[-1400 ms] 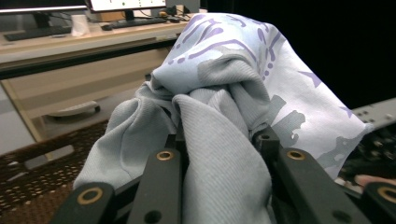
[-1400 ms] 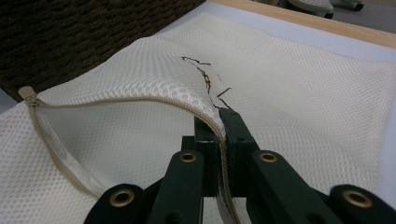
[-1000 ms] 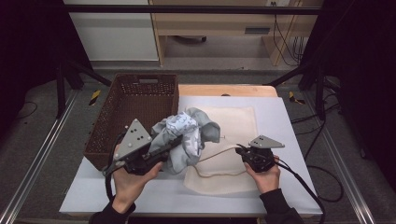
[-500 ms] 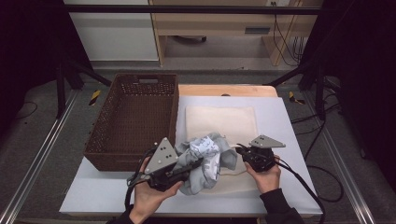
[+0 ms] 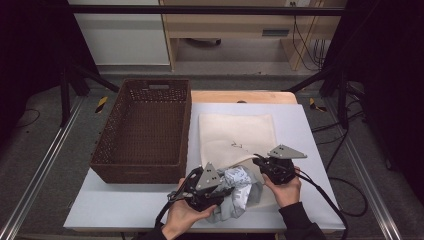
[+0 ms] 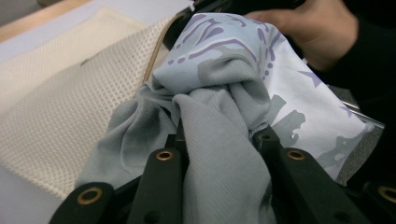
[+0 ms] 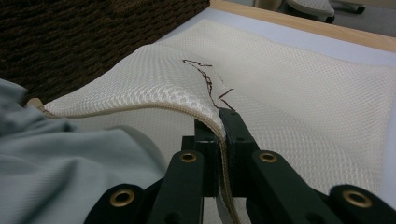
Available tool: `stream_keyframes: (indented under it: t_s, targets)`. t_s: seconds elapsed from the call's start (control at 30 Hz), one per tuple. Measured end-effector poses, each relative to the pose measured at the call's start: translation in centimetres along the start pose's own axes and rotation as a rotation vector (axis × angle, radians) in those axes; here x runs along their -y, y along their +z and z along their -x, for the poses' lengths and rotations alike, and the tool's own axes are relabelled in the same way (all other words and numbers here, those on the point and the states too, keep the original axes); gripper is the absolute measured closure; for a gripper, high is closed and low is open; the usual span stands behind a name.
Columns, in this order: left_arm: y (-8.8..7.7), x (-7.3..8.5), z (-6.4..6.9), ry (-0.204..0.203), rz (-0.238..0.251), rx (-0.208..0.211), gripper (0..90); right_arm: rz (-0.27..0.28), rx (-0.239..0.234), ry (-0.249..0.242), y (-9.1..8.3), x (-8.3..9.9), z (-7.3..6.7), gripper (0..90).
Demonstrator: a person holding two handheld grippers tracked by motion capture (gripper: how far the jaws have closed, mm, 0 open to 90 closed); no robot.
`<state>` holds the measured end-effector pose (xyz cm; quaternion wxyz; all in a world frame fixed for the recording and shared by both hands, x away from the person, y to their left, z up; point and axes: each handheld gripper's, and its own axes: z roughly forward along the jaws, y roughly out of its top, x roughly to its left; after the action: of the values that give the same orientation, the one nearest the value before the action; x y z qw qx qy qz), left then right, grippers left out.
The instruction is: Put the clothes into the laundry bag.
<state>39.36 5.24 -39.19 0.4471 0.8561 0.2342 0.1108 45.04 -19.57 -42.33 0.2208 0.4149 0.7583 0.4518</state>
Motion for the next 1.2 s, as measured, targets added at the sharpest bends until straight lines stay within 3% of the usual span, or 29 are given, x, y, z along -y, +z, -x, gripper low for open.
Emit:
stream_keyframes:
  t_s: [0.13,0.27,0.6,0.8,1.03,1.2]
  targets:
    - [1.8,0.4,-0.3,-0.011,-0.023,-0.002,70.0,-0.001,-0.007,0.007,0.0,0.0,-0.1,86.4]
    - [3.3,0.2,-0.5,-0.003,-0.032,-0.034,69.7,0.003,-0.01,0.006,0.0,0.0,-0.1,86.4]
    - [6.7,0.1,-1.3,-0.048,-0.069,-0.031,68.5,0.002,-0.021,0.009,0.1,0.1,-0.3,86.4]
    - [8.2,0.3,-1.5,-0.047,-0.081,-0.066,66.7,0.008,-0.023,0.005,0.0,0.1,-0.4,86.4]
    - [8.4,0.4,-1.8,-0.06,-0.072,-0.06,56.9,0.0,-0.026,-0.006,0.1,0.3,-0.5,86.3]
    - [6.8,0.5,-0.9,-0.003,-0.041,-0.071,48.9,0.001,-0.023,-0.007,0.0,0.3,-0.5,86.2]
